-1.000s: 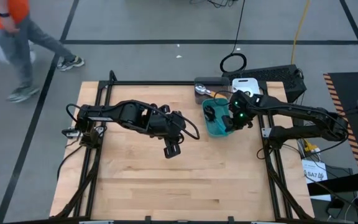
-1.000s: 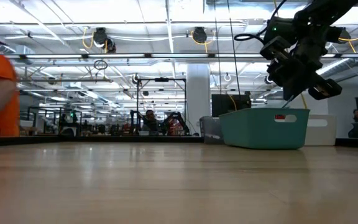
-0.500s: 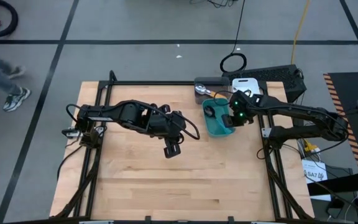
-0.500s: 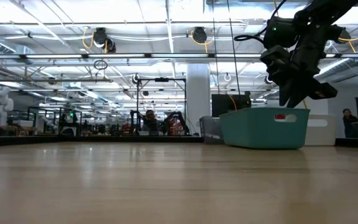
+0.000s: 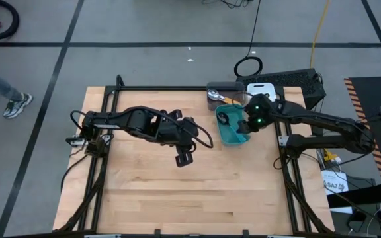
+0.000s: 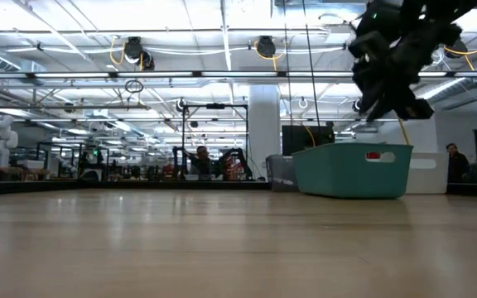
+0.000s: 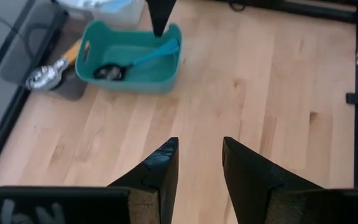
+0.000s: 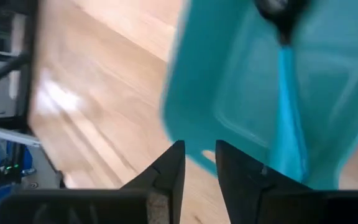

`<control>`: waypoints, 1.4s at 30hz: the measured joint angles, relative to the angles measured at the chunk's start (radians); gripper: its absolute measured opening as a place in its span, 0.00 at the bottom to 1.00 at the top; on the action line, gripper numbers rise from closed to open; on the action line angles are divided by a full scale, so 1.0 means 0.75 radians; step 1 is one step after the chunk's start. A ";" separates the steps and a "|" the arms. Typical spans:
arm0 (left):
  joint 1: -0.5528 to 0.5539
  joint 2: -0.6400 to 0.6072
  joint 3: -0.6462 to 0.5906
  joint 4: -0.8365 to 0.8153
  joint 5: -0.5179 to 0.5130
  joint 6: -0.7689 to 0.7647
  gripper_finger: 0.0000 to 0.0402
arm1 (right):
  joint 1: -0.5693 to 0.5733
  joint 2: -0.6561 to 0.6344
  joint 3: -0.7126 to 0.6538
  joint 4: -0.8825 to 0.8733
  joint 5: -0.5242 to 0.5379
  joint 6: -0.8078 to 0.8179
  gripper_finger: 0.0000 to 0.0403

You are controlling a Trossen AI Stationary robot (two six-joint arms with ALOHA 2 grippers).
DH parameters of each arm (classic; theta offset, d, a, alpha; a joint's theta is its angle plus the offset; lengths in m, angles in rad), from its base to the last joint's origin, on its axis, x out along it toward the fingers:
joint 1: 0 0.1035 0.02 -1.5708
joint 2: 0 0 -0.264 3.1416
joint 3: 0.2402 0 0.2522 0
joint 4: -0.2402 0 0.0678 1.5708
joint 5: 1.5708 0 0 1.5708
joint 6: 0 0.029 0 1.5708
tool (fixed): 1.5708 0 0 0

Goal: Sort silverware by color (type)
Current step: Adjust the green bin on the table

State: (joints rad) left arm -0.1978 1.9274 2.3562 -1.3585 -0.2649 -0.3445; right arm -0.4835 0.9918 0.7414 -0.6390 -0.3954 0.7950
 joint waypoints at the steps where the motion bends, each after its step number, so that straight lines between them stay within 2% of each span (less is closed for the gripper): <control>1: 0.000 0.000 0.000 0.019 -0.004 0.015 0.30 | 0.010 -0.028 0.010 0.003 0.011 -0.010 0.21; 4: 0.000 0.000 0.000 0.076 -0.006 0.068 0.25 | 0.052 -0.116 0.058 0.012 0.046 -0.063 0.18; 7: 0.000 -0.002 0.000 0.111 -0.002 0.134 0.16 | 0.103 -0.197 0.111 0.015 0.095 -0.107 0.14; 11: -0.001 -0.016 0.000 0.111 0.001 0.142 0.04 | 0.176 -0.283 0.179 0.017 0.169 -0.155 0.07; 13: -0.001 -0.016 0.001 0.109 0.002 0.145 0.01 | 0.209 -0.314 0.204 0.028 0.179 -0.197 0.02; 20: -0.001 -0.015 0.001 0.102 0.003 0.164 0.02 | 0.261 -0.359 0.247 0.050 0.147 -0.383 0.02; 24: -0.001 -0.014 0.001 0.117 0.004 0.021 0.02 | 0.261 -0.357 0.247 0.014 0.145 -0.385 0.01; 27: 0.000 -0.014 0.001 0.114 0.005 0.003 0.02 | 0.261 -0.343 0.247 -0.099 0.212 -0.334 0.00; 34: 0.022 -0.014 0.000 0.114 0.003 0.038 0.02 | 0.260 -0.214 0.247 -0.444 0.407 -0.384 0.00; 42: 0.057 -0.014 0.000 0.105 -0.002 0.083 0.02 | 0.260 -0.021 0.139 -0.359 0.441 -0.400 0.00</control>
State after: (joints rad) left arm -0.1548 1.9167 2.3562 -1.2794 -0.2667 -0.2819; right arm -0.2886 0.9758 0.8453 -0.9086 -0.0645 0.4950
